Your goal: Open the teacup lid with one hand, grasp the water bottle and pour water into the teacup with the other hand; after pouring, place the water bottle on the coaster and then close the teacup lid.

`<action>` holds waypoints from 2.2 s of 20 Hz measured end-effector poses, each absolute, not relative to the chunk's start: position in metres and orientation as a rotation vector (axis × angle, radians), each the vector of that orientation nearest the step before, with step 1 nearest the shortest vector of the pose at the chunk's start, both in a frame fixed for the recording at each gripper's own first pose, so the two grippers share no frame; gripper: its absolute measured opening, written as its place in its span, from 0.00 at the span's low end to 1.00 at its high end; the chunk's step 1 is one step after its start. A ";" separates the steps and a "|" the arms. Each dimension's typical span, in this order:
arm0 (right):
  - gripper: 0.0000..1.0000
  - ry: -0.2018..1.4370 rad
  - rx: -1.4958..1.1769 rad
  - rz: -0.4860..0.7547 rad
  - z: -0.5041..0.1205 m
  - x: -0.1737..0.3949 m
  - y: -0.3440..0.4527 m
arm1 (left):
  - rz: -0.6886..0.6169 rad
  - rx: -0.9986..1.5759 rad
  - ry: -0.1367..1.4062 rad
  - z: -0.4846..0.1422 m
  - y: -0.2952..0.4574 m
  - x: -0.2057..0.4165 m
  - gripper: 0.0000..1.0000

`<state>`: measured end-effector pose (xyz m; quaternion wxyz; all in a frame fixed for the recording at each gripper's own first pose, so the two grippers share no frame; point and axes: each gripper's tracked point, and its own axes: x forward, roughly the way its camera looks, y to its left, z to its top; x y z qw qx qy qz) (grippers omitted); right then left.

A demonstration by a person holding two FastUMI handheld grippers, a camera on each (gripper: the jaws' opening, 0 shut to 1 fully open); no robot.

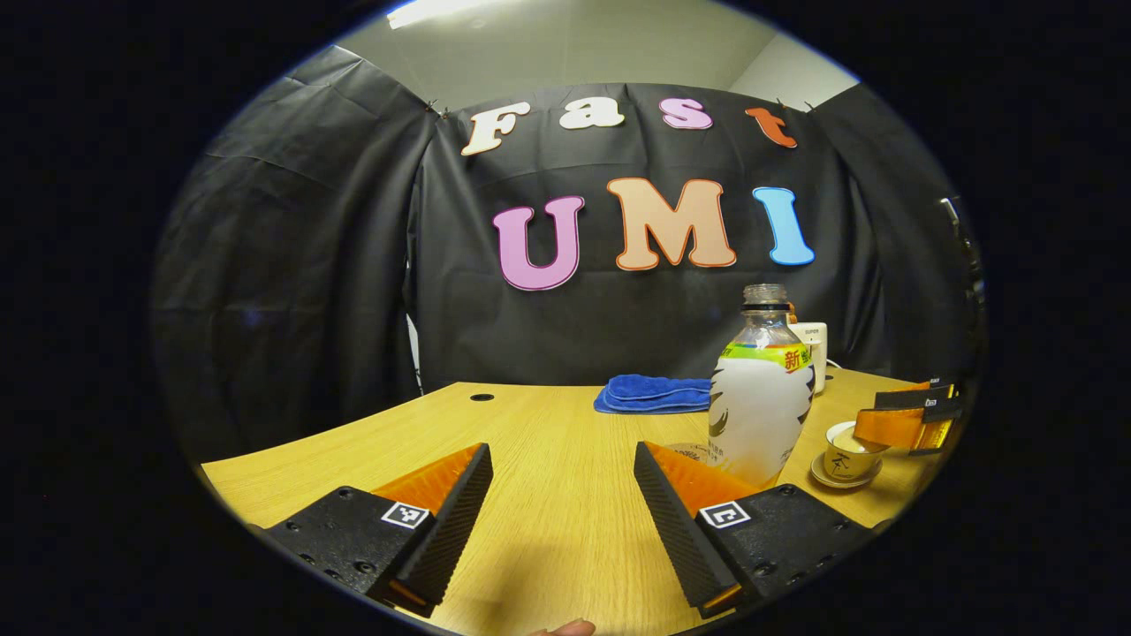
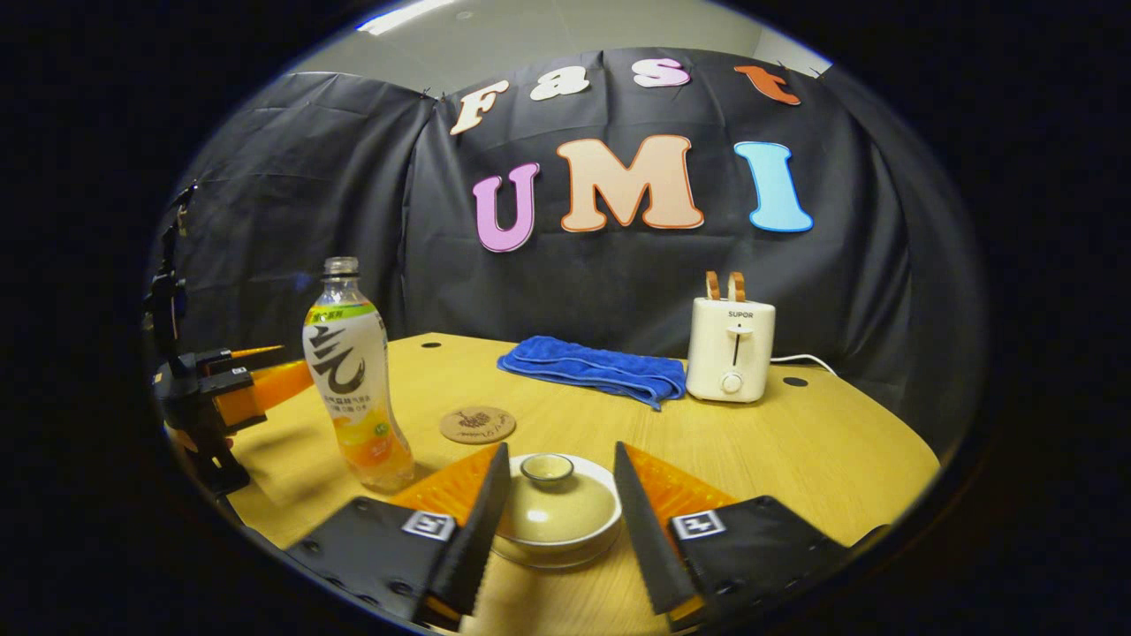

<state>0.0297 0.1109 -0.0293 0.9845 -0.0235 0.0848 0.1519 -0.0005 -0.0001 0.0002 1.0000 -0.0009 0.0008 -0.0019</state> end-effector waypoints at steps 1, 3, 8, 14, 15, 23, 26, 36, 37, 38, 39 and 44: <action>0.57 0.174 -0.051 0.307 -0.030 0.029 0.113 | -0.004 -0.002 0.002 0.000 0.000 0.000 0.94; 0.46 0.167 -0.072 0.320 -0.026 0.025 0.116 | -0.004 -0.002 0.002 0.000 0.000 -0.001 0.94; 0.30 0.161 -0.077 0.301 -0.028 0.032 0.115 | 0.000 -0.003 0.003 0.000 0.000 0.000 0.94; 0.31 0.140 -0.022 0.304 -0.019 0.032 0.113 | -0.031 -0.008 0.005 0.000 -0.005 -0.003 0.95; 0.30 0.136 -0.017 0.305 -0.017 0.032 0.112 | -0.057 -0.011 0.006 0.001 -0.008 -0.004 0.95; 0.31 0.100 -0.006 0.311 0.000 0.024 0.108 | -0.253 -0.029 0.044 -0.005 -0.061 -0.027 0.95; 0.31 0.089 0.000 0.313 0.005 0.020 0.107 | -0.309 -0.034 0.066 -0.008 -0.078 -0.032 0.95; 0.29 0.063 0.042 0.270 0.022 0.009 0.074 | -0.391 -0.051 0.113 -0.013 -0.117 -0.017 0.95; 0.29 0.060 0.044 0.264 0.024 0.008 0.070 | -0.396 -0.043 0.118 -0.014 -0.120 -0.015 0.95; 0.30 0.056 0.048 0.259 0.026 0.007 0.067 | -0.401 -0.034 0.121 -0.015 -0.122 -0.013 0.95; 0.29 0.050 0.053 0.254 0.029 0.005 0.065 | -0.402 -0.027 0.126 -0.016 -0.124 -0.011 0.95; 0.29 0.038 0.059 0.231 0.036 0.001 0.051 | -0.367 -0.013 0.161 -0.020 -0.125 0.002 0.79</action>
